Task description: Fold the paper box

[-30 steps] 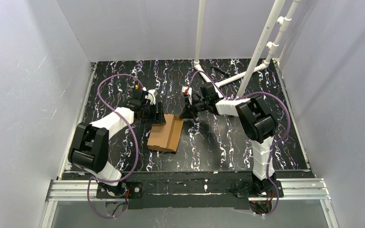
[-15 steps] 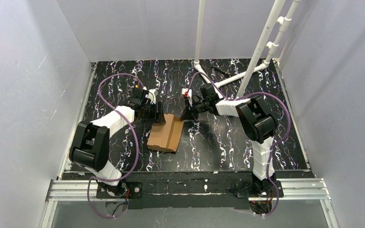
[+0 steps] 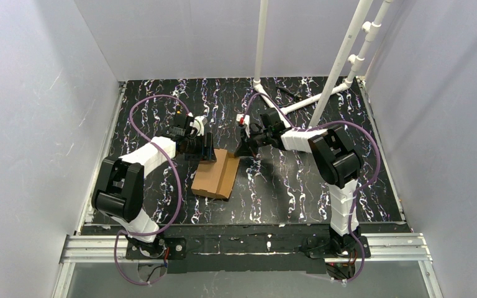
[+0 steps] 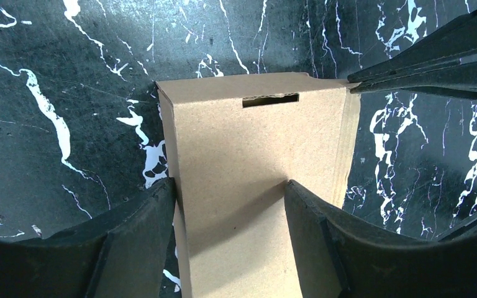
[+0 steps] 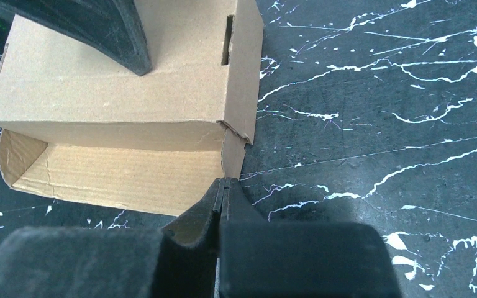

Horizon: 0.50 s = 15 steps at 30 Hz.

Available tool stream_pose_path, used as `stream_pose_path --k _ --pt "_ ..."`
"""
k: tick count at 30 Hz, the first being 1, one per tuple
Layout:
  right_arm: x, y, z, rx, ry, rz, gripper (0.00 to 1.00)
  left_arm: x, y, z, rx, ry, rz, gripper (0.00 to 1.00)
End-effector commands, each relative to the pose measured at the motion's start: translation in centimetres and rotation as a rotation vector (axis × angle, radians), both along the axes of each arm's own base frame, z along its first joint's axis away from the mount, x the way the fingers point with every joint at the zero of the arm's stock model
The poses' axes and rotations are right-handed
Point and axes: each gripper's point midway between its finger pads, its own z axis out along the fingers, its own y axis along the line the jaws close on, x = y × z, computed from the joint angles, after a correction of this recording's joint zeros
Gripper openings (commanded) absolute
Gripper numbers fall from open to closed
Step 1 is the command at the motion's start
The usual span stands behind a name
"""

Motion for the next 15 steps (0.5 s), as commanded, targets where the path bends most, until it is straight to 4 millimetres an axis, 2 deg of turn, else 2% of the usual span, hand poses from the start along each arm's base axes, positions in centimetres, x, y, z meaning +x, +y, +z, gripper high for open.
stream_pose_path --k 1,9,15 --pt "-0.8 2.0 1.9 0.023 0.040 0.012 0.01 -0.7 -1.2 0.2 -0.035 0.018 -0.081 0.60" --pt "-1.2 2.6 2.6 0.023 0.046 0.026 0.01 -0.4 -1.8 0.6 -0.060 0.016 -0.107 0.59" --pt "-0.6 3.1 2.7 0.000 0.050 -0.022 0.01 -0.3 -2.3 0.8 -0.082 0.022 -0.119 0.59"
